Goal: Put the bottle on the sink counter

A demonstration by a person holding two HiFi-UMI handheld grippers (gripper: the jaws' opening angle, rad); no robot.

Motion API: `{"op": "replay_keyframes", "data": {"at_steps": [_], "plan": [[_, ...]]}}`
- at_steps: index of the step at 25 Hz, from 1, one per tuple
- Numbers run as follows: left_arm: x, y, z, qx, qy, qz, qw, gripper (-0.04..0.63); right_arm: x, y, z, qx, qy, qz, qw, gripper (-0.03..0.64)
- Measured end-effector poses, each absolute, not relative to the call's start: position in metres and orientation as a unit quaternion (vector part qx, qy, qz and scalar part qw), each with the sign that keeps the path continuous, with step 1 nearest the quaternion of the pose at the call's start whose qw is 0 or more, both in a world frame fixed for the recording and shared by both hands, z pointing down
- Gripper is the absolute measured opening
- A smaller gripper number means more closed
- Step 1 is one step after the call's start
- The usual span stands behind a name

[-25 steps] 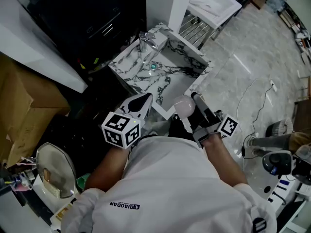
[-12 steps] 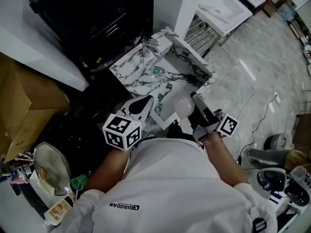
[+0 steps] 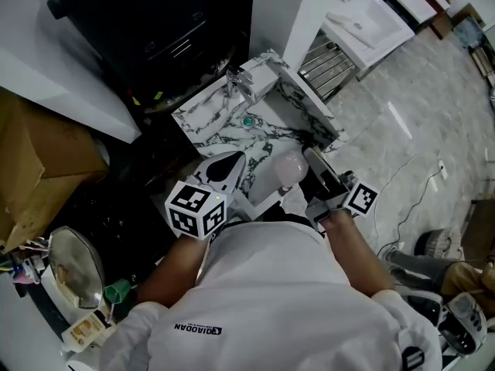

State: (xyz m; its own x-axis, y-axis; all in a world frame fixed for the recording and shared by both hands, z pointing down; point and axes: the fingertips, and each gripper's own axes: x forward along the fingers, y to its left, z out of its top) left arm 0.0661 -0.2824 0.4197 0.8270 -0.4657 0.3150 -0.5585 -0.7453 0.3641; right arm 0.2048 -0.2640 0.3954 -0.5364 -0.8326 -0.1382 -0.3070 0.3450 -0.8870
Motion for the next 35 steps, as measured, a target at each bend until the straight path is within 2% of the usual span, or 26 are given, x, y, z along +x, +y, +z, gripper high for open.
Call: {"op": "replay_keyframes", "data": {"at_steps": [15, 24, 31, 35], "plan": [[0.078, -0.313, 0.443, 0.906, -0.325, 0.124, 0.239, 0.014, 0.234, -0.339, 0.434, -0.409, 0.815, -0.376, 0.163, 0.160], [0.077, -0.325, 0.472, 0.883, -0.354, 0.140, 0.273, 0.014, 0.234, -0.373, 0.445, -0.408, 0.850, -0.323, 0.084, 0.160], [0.083, -0.336, 0.475, 0.875, -0.374, 0.131, 0.278, 0.014, 0.229, -0.397, 0.462, -0.405, 0.875, -0.266, -0.003, 0.160], [0.082, -0.342, 0.477, 0.869, -0.387, 0.126, 0.281, 0.014, 0.224, -0.412, 0.473, -0.401, 0.878, -0.260, -0.029, 0.160]]}}
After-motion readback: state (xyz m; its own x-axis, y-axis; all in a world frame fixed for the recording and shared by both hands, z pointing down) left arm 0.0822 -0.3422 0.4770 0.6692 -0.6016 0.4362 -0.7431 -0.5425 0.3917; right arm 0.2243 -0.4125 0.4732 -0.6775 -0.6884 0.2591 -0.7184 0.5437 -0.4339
